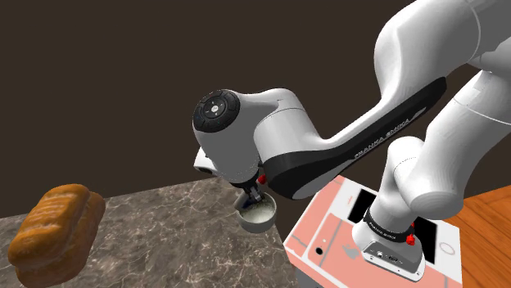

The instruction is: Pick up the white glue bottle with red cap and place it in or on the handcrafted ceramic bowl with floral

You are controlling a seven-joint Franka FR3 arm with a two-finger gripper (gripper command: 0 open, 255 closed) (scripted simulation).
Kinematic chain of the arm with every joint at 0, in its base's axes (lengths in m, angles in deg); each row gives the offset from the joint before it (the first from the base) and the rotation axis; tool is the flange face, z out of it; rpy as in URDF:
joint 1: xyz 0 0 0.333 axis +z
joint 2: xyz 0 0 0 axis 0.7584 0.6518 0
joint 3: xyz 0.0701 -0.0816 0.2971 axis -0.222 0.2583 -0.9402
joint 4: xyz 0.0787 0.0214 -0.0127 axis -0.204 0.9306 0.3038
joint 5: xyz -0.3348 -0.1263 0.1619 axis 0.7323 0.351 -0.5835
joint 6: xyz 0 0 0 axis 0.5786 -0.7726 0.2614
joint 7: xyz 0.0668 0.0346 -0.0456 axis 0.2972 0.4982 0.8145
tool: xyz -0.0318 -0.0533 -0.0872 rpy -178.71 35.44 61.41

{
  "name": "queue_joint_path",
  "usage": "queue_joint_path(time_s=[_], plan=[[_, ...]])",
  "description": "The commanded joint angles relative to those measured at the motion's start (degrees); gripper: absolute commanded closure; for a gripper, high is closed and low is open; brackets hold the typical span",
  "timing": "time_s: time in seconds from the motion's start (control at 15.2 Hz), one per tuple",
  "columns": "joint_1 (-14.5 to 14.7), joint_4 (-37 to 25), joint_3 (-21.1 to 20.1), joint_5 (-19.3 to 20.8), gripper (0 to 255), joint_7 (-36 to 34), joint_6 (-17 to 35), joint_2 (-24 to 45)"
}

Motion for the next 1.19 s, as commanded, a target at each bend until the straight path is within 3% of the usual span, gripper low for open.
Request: queue_joint_path(time_s=[0.0, 0.13, 0.2, 0.53, 0.79, 1.12], plan=[[0.0, 0.0, 0.0, 0.0, 255, 0.0, 0.1, 0.0], [0.0, 0.0, 0.0, 0.0, 255, 0.0, 0.1, 0.0], [0.0, 0.0, 0.0, 0.0, 0, 0.0, 0.1, 0.0], [0.0, 0.0, 0.0, 0.0, 0, 0.0, 0.1, 0.0], [0.9, -6.4, -1.1, -1.4, 0, 0.6, -7.1, -0.5], [0.9, -6.4, -1.1, -1.4, 0, 0.6, -7.1, -0.5]])
